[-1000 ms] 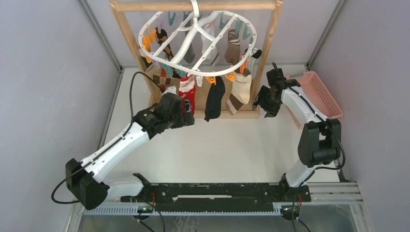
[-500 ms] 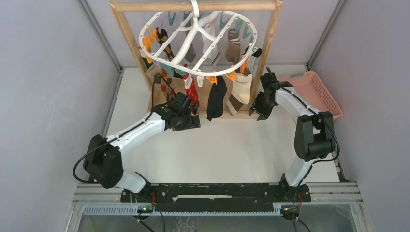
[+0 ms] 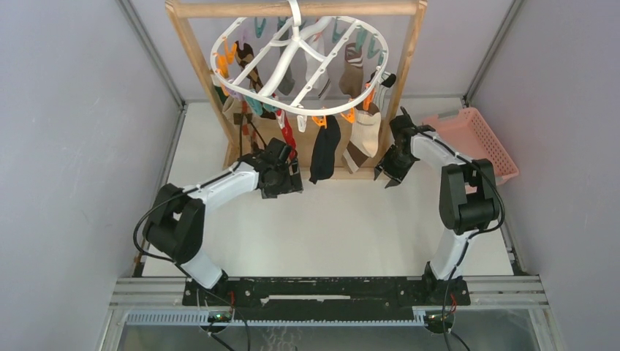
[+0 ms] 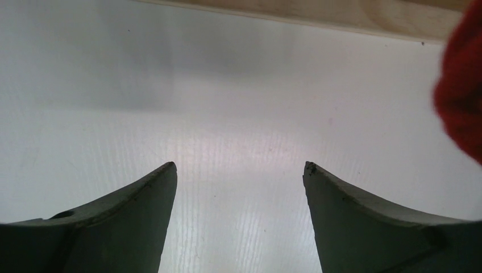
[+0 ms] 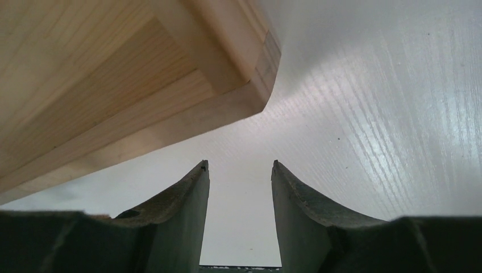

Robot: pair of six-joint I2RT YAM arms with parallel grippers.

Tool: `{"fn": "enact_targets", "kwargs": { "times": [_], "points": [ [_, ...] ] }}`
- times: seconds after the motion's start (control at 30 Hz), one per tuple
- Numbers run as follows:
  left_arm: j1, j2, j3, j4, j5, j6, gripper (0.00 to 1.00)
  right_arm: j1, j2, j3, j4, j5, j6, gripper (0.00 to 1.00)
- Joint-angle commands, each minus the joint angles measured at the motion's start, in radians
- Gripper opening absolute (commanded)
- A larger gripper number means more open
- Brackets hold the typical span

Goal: Remove the socks clipped to the hanger
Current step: Move the clothesline to the hanger.

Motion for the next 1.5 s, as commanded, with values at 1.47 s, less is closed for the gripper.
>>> {"fn": "enact_targets", "kwargs": {
  "times": [1.47],
  "points": [
    [0.21,0.349,0.428,-0.005,0.017,0.153,0.84,-0.177,0.262,0.443,-0.035,-0.035,-0.092,0.53]
  ]
}}
